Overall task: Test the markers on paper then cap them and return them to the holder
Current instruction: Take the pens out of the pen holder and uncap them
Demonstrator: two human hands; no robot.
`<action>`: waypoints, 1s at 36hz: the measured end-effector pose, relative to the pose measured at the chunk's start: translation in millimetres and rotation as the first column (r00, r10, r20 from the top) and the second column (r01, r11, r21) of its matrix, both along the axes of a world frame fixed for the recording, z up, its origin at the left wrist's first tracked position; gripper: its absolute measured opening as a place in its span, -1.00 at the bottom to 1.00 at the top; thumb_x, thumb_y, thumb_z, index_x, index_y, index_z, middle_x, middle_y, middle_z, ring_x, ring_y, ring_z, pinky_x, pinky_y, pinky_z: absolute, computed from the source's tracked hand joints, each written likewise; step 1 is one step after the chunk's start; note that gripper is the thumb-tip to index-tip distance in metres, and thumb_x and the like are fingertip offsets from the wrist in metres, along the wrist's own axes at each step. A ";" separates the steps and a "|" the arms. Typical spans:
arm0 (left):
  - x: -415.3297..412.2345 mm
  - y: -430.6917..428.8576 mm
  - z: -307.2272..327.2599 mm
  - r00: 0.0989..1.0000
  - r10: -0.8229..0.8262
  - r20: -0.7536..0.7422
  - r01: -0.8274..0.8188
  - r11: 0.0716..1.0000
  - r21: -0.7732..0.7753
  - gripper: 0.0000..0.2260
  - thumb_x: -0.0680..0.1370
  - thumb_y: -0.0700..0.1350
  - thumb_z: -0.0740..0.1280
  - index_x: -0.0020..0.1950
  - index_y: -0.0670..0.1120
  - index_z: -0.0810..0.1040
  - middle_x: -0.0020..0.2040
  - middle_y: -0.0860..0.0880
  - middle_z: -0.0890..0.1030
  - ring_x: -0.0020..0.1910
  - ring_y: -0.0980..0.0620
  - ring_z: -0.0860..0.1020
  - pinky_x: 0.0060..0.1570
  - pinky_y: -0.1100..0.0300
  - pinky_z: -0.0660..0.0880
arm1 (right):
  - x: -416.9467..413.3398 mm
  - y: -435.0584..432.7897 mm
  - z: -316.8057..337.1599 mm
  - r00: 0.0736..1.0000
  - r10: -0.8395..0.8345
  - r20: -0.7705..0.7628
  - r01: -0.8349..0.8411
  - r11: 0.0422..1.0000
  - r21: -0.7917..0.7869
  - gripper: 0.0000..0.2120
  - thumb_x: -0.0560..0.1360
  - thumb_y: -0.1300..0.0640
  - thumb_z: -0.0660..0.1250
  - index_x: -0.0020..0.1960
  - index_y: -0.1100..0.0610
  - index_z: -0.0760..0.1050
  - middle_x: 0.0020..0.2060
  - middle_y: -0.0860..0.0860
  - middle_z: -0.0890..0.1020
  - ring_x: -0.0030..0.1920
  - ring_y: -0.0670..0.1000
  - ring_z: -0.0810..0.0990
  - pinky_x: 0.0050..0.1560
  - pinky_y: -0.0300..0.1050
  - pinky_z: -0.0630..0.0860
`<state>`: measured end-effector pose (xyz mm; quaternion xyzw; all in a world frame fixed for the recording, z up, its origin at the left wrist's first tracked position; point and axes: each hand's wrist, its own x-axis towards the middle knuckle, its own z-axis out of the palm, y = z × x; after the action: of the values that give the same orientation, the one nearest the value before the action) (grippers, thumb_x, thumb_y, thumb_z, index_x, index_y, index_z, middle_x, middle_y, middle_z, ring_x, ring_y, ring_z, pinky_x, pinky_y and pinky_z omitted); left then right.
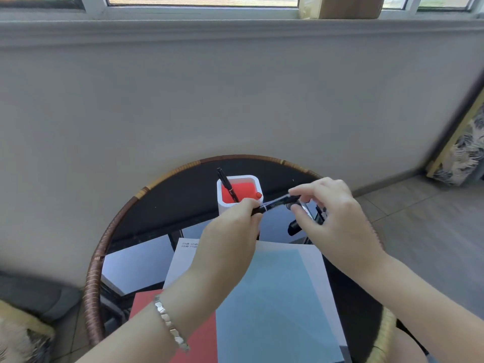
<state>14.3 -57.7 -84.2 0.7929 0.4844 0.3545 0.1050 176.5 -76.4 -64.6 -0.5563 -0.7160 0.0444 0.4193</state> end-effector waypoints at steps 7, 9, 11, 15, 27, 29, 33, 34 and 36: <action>13.0 -5.0 -6.3 0.854 -0.026 0.520 0.329 0.801 -0.500 -0.87 0.58 -0.18 0.17 -0.08 0.00 0.46 -0.19 0.02 0.64 -0.28 0.10 0.64 -0.17 0.17 0.59 | -2.6 5.8 -8.4 0.741 -0.116 -0.662 -0.257 0.862 -0.438 -0.86 0.50 0.05 0.28 0.02 0.06 0.50 -0.47 -0.10 0.61 -0.45 -0.20 0.50 -0.27 -0.23 0.49; 15.8 -7.8 -8.7 0.865 -0.073 0.497 0.356 0.786 -0.506 -0.87 0.59 -0.17 0.15 -0.08 0.01 0.45 -0.17 0.03 0.64 -0.26 0.11 0.64 -0.17 0.18 0.57 | -5.5 4.6 -13.0 0.697 -0.117 -0.708 -0.269 0.872 -0.409 -0.86 0.49 0.05 0.30 -0.07 0.10 0.55 -0.49 -0.10 0.57 -0.43 -0.17 0.50 -0.27 -0.25 0.52; 16.0 -8.4 -12.3 0.894 -0.090 0.439 0.326 0.802 -0.500 -0.86 0.59 -0.17 0.13 -0.06 0.04 0.43 -0.16 0.07 0.63 -0.23 0.18 0.61 -0.13 0.13 0.55 | -8.2 2.3 -18.3 0.677 -0.089 -0.730 -0.274 0.890 -0.363 -0.88 0.48 0.06 0.32 -0.13 0.10 0.56 -0.48 -0.11 0.56 -0.40 -0.17 0.53 -0.28 -0.31 0.54; 15.9 -9.5 -14.4 0.944 -0.100 0.315 0.233 0.879 -0.417 -0.82 0.59 -0.10 0.08 -0.14 -0.01 0.43 -0.24 0.03 0.54 -0.36 0.21 0.44 -0.36 0.27 0.41 | -16.1 -3.0 -23.7 0.644 -0.015 -0.765 -0.306 0.911 -0.276 -0.85 0.52 0.19 0.27 -0.15 0.04 0.59 -0.33 -0.12 0.69 -0.26 -0.19 0.64 -0.26 -0.39 0.51; 12.0 -7.3 -17.6 0.961 -0.186 0.203 0.233 0.942 -0.241 -0.74 0.58 0.04 0.11 0.00 -0.11 0.47 -0.42 -0.08 0.44 -0.52 0.08 0.27 -0.52 0.22 0.18 | -18.1 -7.2 -33.1 0.527 0.005 -0.850 -0.297 0.938 -0.179 -0.88 0.50 0.27 0.26 -0.09 0.11 0.54 -0.25 -0.01 0.71 -0.17 -0.07 0.67 -0.11 -0.29 0.57; 10.5 -4.7 -17.5 0.942 -0.202 0.268 0.287 0.899 -0.331 -0.72 0.56 0.07 0.12 0.04 -0.10 0.47 -0.42 -0.03 0.37 -0.52 0.12 0.22 -0.52 0.22 0.17 | -14.5 -7.5 -33.7 0.512 0.021 -0.859 -0.335 0.925 -0.177 -0.87 0.50 0.27 0.26 -0.11 0.10 0.55 -0.23 0.02 0.71 -0.16 -0.03 0.68 -0.08 -0.25 0.58; 9.0 -3.6 -20.6 0.966 -0.169 0.197 0.236 0.890 -0.390 -0.80 0.55 0.10 0.06 -0.16 0.04 0.36 -0.48 0.07 0.32 -0.54 0.12 0.24 -0.53 0.22 0.19 | -3.3 2.9 -30.4 0.511 -0.007 -0.860 -0.304 0.934 -0.188 -0.85 0.51 0.24 0.25 -0.11 0.03 0.54 -0.28 0.00 0.69 -0.20 -0.08 0.66 -0.17 -0.26 0.57; 8.0 -2.7 -22.6 0.971 -0.140 0.192 0.210 0.884 -0.418 -0.86 0.56 0.06 0.05 -0.14 0.08 0.33 -0.48 0.07 0.33 -0.55 0.13 0.26 -0.55 0.24 0.21 | 3.1 10.3 -29.1 0.517 -0.053 -0.855 -0.251 0.945 -0.210 -0.84 0.53 0.23 0.22 -0.08 0.02 0.52 -0.30 -0.01 0.65 -0.24 -0.12 0.64 -0.23 -0.28 0.57; 5.4 -0.7 -26.4 0.967 -0.087 0.239 0.194 0.861 -0.471 -0.91 0.56 -0.11 0.06 -0.02 0.07 0.30 -0.43 0.08 0.34 -0.54 0.16 0.28 -0.57 0.33 0.22 | 18.1 27.8 -25.9 0.577 -0.168 -0.799 -0.135 0.945 -0.297 -0.85 0.57 0.22 0.17 0.04 0.08 0.49 -0.32 -0.01 0.56 -0.31 -0.12 0.59 -0.35 -0.32 0.53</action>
<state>19.7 -58.4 -110.6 0.7318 0.4850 0.2930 0.3787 194.6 -48.6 -90.4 -0.5410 -0.4192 0.4088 0.6037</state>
